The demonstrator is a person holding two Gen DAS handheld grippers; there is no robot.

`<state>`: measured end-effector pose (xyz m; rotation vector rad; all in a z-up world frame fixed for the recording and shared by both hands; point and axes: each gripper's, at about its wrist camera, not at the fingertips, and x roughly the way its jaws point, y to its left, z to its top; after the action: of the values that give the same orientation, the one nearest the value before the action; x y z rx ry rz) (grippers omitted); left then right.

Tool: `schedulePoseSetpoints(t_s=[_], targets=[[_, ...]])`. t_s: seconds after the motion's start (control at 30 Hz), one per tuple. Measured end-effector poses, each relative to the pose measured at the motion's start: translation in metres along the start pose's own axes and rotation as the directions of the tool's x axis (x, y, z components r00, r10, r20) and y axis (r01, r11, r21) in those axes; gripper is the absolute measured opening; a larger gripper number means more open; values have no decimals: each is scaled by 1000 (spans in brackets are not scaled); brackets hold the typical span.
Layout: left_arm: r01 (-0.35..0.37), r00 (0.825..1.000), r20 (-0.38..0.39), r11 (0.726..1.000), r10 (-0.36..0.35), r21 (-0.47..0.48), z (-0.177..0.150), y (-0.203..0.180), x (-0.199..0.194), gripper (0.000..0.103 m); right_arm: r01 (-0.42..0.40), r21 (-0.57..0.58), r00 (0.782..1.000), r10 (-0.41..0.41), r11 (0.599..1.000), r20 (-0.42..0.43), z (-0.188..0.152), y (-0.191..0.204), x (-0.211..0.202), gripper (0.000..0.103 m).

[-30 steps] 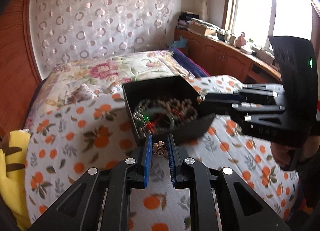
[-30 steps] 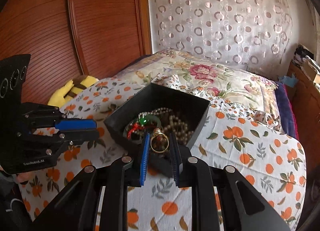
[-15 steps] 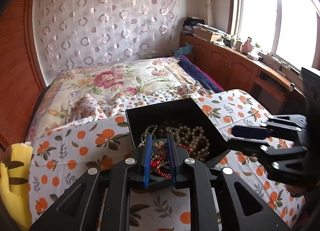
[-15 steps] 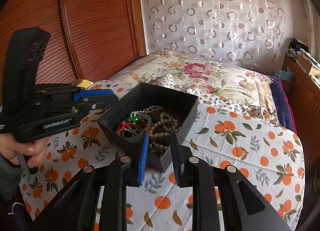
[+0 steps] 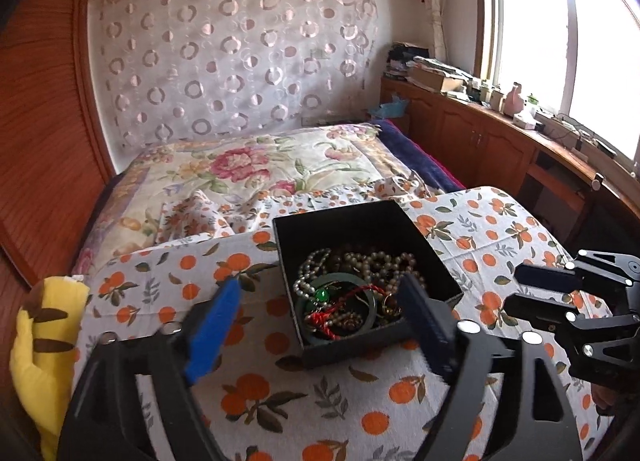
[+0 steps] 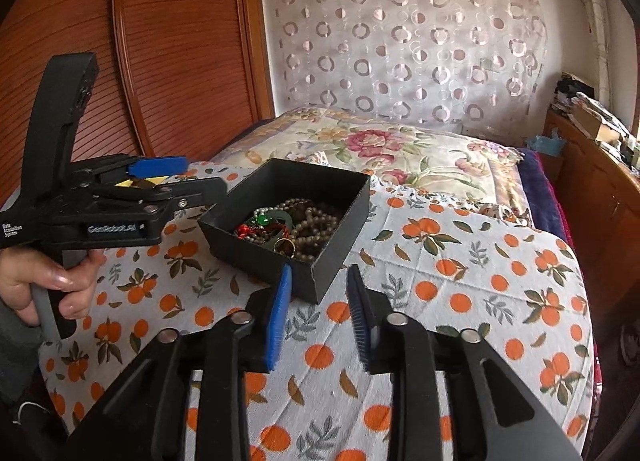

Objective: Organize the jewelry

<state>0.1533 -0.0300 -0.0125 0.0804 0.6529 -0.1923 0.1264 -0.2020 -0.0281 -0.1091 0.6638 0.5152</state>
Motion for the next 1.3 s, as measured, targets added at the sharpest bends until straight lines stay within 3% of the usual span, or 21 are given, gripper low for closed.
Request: schedulePoseSetpoints(t_s=[0.17, 0.27, 0.33, 0.43, 0.57, 0.93, 1.3], targets=[[-34, 999, 2, 999, 34, -21, -9, 1, -18, 95, 45, 29, 998, -46, 999, 34, -7, 3, -13, 79], [-57, 998, -19, 998, 56, -33, -18, 2, -25, 95, 83, 50, 995, -85, 995, 50, -11, 4, -19, 95], [-66, 998, -23, 997, 65, -37, -24, 1, -30, 95, 100, 56, 993, -103, 993, 55, -15, 7, -23, 100], [-94, 995, -13, 994, 94, -49, -34, 2, -42, 95, 111, 78, 992, -114, 991, 47, -18, 10, -26, 100], [-78, 997, 14, 993, 79, -83, -44, 5, -61, 95, 121, 96, 990, -127, 988, 61, -22, 16, -36, 100], [-158, 979, 125, 986, 164, -59, -50, -4, -133, 95, 141, 126, 965, -165, 982, 205, -17, 40, -97, 100], [-174, 968, 166, 981, 187, -89, -52, -4, -160, 95, 180, 162, 941, -218, 970, 259, -18, 40, -123, 100]])
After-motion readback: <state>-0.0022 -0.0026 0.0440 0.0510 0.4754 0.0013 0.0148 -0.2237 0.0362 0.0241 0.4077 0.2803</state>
